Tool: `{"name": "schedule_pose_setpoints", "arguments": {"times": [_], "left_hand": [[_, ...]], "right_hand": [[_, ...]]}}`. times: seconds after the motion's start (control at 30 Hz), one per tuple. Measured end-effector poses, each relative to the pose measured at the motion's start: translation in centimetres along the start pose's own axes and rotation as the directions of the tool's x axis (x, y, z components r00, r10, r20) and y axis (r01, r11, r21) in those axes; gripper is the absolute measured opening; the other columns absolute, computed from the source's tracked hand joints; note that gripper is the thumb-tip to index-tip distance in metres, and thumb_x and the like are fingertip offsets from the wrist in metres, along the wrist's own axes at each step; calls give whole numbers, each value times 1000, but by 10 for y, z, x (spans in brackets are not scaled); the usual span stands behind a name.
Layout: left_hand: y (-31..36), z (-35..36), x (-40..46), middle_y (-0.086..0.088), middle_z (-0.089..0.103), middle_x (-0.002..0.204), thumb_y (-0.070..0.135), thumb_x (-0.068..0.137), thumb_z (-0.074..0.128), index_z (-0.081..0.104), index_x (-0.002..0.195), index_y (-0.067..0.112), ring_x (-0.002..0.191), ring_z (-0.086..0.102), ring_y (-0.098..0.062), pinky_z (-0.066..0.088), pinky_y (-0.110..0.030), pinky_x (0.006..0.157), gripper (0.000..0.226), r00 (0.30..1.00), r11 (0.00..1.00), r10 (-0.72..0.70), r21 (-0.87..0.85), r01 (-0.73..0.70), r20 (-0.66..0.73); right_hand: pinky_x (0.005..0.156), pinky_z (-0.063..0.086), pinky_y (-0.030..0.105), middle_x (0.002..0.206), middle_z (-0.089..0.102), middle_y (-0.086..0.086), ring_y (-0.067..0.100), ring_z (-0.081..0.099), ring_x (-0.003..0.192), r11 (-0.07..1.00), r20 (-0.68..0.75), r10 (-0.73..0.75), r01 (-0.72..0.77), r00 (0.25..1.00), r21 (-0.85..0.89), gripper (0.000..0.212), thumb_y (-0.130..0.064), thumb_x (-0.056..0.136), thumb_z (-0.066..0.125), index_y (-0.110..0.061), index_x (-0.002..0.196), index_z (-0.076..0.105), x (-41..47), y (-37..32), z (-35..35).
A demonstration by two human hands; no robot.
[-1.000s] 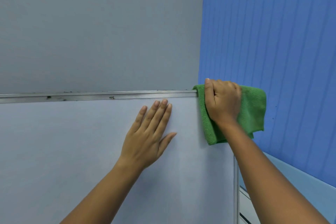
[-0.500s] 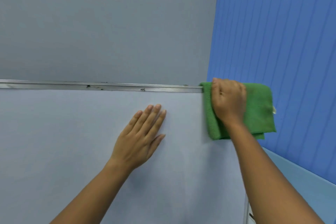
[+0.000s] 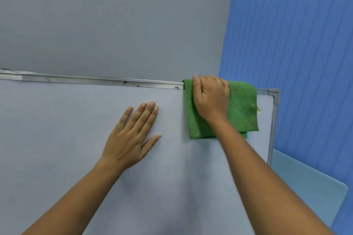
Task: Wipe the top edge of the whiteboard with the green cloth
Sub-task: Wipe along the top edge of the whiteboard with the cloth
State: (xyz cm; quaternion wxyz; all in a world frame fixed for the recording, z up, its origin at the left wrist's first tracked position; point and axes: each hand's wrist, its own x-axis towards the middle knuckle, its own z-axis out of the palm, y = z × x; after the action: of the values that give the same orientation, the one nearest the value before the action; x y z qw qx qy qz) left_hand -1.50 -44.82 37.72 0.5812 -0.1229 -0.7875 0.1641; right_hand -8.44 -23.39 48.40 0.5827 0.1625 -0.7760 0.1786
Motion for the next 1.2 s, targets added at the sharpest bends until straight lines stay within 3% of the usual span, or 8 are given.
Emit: {"name": "schedule_pose_setpoints", "arguments": {"times": [0.1,0.2,0.37,0.57,0.7,0.93,1.07,1.2], "left_hand": [[-19,-4,-12,-10,31,155,48,98,37,31,147,5,144,28,-23,27,-43,115,66,999,999,35,10,-35,-3],[-42,-9,-31,-12,32,155,51,96,40,32,147,6,144,27,-24,26,-45,116,69,1000,999,-8,38,9,-19],[-62,-13,-48,-15,30,155,53,94,41,30,148,6,145,25,-27,22,-50,116,73,999,995,-47,90,49,-28],[-59,-12,-48,-16,29,156,52,95,39,28,149,5,145,24,-27,24,-51,116,72,999,996,-41,75,41,-3],[-65,-14,-47,-14,28,156,51,96,39,28,149,6,145,24,-26,24,-48,116,71,1000,998,-11,56,11,-1],[-105,-26,-74,-12,33,155,55,93,42,33,147,7,144,28,-24,28,-49,114,73,999,996,-47,75,49,-27],[-146,-36,-103,-15,33,154,57,91,42,34,146,4,143,29,-27,28,-54,112,77,993,983,-110,141,116,-47],[-156,-35,-110,-18,35,152,56,92,41,34,145,0,144,27,-28,27,-56,112,78,992,983,-121,132,125,-37]], "right_hand": [[69,35,36,59,44,-3,30,51,64,998,32,-64,65,997,-9,36,-34,99,36,-24,64,37,5,38,-16],[77,40,40,57,37,-1,29,44,60,993,-45,115,-114,992,33,40,-28,99,37,-16,61,32,3,50,-17],[89,43,45,62,59,15,35,56,71,949,-121,313,-316,942,-8,39,-29,90,29,-14,58,44,5,-16,7],[85,35,41,72,64,8,30,56,76,992,-137,114,-120,984,-31,38,-31,94,36,-13,72,62,-7,-120,34],[76,35,40,75,64,5,29,57,74,992,11,-100,101,995,-82,39,-32,96,29,-16,79,60,-5,-80,17],[83,39,44,65,42,0,27,44,67,990,-70,141,-141,988,6,32,-22,99,33,-17,68,38,-3,-4,-2],[98,37,45,69,61,13,33,56,78,926,-178,376,-377,909,29,36,-23,93,33,-10,64,51,-2,-58,18],[95,34,42,78,66,8,31,59,84,965,-189,256,-263,948,-15,34,-27,92,37,-13,75,62,-8,-153,45]]}}
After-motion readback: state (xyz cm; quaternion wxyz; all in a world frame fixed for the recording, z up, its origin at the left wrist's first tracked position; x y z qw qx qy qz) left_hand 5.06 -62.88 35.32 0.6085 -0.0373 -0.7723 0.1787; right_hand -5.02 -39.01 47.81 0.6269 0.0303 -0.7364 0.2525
